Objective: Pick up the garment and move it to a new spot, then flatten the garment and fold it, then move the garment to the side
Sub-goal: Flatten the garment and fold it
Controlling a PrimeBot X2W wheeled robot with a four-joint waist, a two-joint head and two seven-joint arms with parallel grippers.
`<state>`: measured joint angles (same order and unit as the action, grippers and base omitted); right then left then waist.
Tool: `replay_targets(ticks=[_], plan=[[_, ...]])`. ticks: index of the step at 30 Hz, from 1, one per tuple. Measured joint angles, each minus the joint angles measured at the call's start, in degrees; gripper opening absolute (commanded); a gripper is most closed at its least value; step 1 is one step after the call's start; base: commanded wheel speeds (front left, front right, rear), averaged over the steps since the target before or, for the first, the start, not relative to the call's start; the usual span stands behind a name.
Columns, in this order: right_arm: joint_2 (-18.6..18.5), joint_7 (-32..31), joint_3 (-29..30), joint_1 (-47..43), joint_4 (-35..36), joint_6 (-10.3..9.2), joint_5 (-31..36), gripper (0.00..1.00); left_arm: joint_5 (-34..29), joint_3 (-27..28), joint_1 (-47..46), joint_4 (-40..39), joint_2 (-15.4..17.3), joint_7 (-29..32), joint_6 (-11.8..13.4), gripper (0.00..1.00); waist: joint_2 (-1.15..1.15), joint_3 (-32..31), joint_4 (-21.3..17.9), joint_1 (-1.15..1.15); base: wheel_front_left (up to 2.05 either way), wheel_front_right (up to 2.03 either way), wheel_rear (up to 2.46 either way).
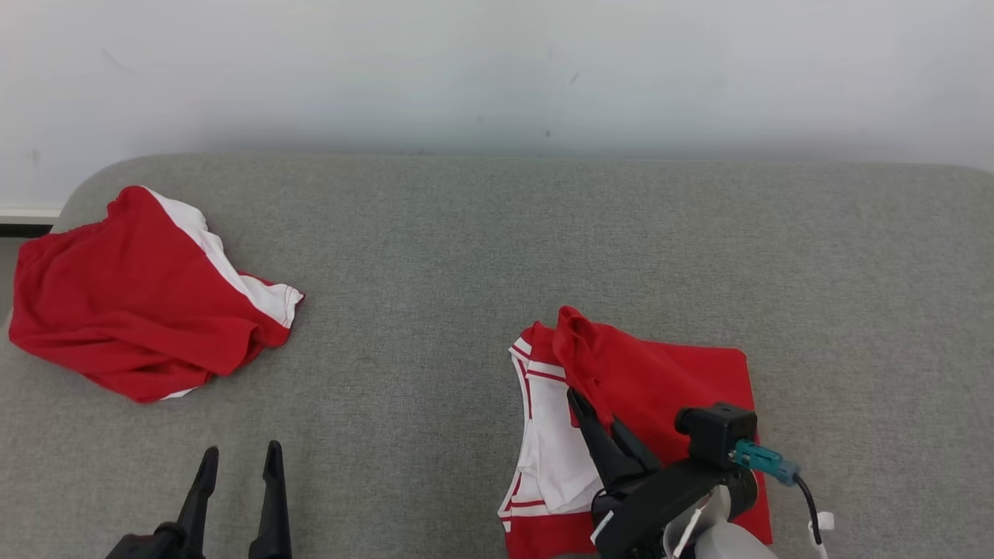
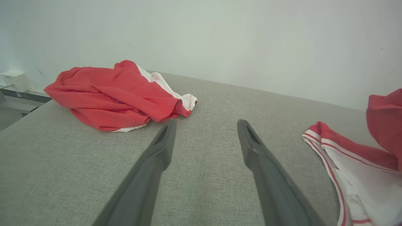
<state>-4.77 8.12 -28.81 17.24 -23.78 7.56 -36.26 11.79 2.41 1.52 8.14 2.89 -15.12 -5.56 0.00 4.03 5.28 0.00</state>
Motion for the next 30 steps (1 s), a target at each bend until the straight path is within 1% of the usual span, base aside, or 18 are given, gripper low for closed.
replay_targets(ticks=[3,4,5,10,13,18,21,25,28,30], plan=[[0.7,0.5,0.1,0.9,-2.6,0.0,-0.6,0.0,0.4,-0.1,-0.2,0.3,0.0,0.0,0.0,1.0,0.0,0.2,0.4,0.0,0.0,0.0,0.0],[0.9,0.6,0.1,1.1,-3.5,0.0,-0.9,0.64,0.4,-0.2,-0.4,0.3,0.0,0.0,0.0,1.0,0.0,0.3,0.5,0.0,0.0,0.0,0.0],[1.0,0.5,-0.2,1.5,-4.4,0.0,-1.0,1.0,0.4,-0.2,-0.5,0.4,0.0,0.0,0.0,1.0,0.0,0.3,0.5,0.0,0.0,0.0,0.0],[0.8,3.1,0.3,2.7,-6.0,0.0,-0.7,1.0,0.9,-0.2,-0.8,0.5,0.0,0.0,0.0,1.0,0.0,0.4,0.2,0.0,0.0,0.0,0.0],[-1.5,4.7,2.5,2.9,-6.4,0.0,0.5,1.0,0.9,0.0,-1.3,0.3,0.0,0.0,-0.1,1.0,0.0,0.2,-0.4,0.0,0.0,0.0,0.0],[-5.5,6.4,7.3,2.4,-4.6,0.0,1.9,1.0,0.6,0.8,-1.3,-0.2,0.0,0.0,-0.5,1.0,0.0,-0.4,-1.8,0.0,0.0,0.0,0.0],[-7.3,6.7,10.3,0.8,-2.3,-0.01,3.8,1.0,0.4,1.7,-1.5,-0.5,0.0,0.0,-0.5,1.0,0.0,-0.9,-2.8,0.0,0.0,0.0,0.0],[-8.2,6.9,14.7,-2.5,2.9,0.0,7.6,1.0,-0.4,2.6,-1.6,-0.9,0.0,0.0,-0.9,1.0,0.0,-1.6,-3.9,0.0,0.0,0.0,0.0],[-8.1,6.9,17.9,-5.8,7.3,0.0,11.6,1.0,-0.9,3.2,-1.6,-1.3,0.0,0.0,-0.9,1.0,0.0,-2.3,-4.6,0.0,0.0,0.0,0.0],[-7.4,6.9,19.7,-8.3,9.5,0.0,13.0,1.0,-1.3,3.5,-1.6,-1.6,0.0,0.0,-0.9,1.0,0.0,-2.7,-4.9,0.0,0.0,0.0,0.0]])
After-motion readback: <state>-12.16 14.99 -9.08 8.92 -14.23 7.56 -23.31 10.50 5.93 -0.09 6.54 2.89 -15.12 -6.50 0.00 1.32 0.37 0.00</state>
